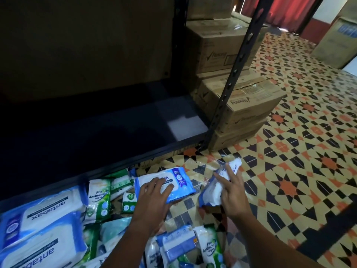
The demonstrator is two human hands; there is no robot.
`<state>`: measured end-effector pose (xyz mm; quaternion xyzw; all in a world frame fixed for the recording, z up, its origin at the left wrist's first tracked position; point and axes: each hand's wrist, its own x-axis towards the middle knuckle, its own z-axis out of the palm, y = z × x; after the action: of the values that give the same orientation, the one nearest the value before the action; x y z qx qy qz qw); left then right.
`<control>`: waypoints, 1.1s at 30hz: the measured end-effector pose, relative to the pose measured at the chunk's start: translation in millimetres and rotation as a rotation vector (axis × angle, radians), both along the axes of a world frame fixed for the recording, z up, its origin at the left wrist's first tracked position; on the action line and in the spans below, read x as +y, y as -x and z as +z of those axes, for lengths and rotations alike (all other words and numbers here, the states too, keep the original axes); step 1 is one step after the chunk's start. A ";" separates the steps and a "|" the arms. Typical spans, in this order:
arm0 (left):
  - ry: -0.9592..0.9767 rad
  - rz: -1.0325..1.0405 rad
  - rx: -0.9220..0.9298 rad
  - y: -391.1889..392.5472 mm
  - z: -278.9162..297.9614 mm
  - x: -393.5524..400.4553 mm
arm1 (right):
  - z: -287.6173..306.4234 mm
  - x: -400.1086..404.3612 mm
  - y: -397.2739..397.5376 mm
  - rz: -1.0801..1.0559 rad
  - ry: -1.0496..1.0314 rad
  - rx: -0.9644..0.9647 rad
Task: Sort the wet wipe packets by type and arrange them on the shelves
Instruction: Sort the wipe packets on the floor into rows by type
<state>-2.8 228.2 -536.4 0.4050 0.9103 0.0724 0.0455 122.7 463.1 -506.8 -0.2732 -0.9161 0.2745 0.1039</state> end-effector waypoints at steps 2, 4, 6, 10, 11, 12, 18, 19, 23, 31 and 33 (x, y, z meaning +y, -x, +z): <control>-0.038 0.015 0.013 1.3 -3.6 0.8 | 7.0 8.1 0.1 0.079 0.022 -0.028; -0.062 0.031 -0.018 5.2 -0.6 5.7 | 19.1 13.5 5.7 0.178 0.041 -0.145; -0.015 0.041 -0.077 11.8 3.8 13.8 | 28.3 16.1 12.7 0.276 0.044 -0.276; 0.163 0.123 -0.250 27.8 7.8 19.9 | 28.0 17.7 19.2 0.349 -0.073 -0.392; 0.182 0.132 -0.268 31.6 5.9 19.2 | 26.6 17.1 19.7 0.338 -0.098 -0.404; 0.194 0.128 -0.262 34.9 5.4 18.9 | 26.3 16.5 20.2 0.315 -0.115 -0.413; -0.091 0.097 -0.030 35.7 -4.6 25.2 | 49.4 17.8 45.8 0.123 -0.253 -0.502; -0.149 0.099 0.009 38.4 -6.9 28.9 | 52.8 21.0 52.6 0.104 -0.288 -0.527; -0.136 0.066 0.118 54.1 -11.7 35.7 | 60.2 28.3 76.0 0.066 -0.448 -0.555; -0.051 0.149 0.002 50.2 -33.2 16.3 | 51.9 17.0 107.3 0.100 -0.354 -0.769; -0.045 0.127 0.002 43.8 -34.5 14.5 | 48.3 15.6 109.9 0.116 -0.336 -0.794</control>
<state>-46.7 242.7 -571.0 0.3476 0.9323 0.0954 0.0309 12.8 478.7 -458.5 -0.2850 -0.9308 0.0005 -0.2288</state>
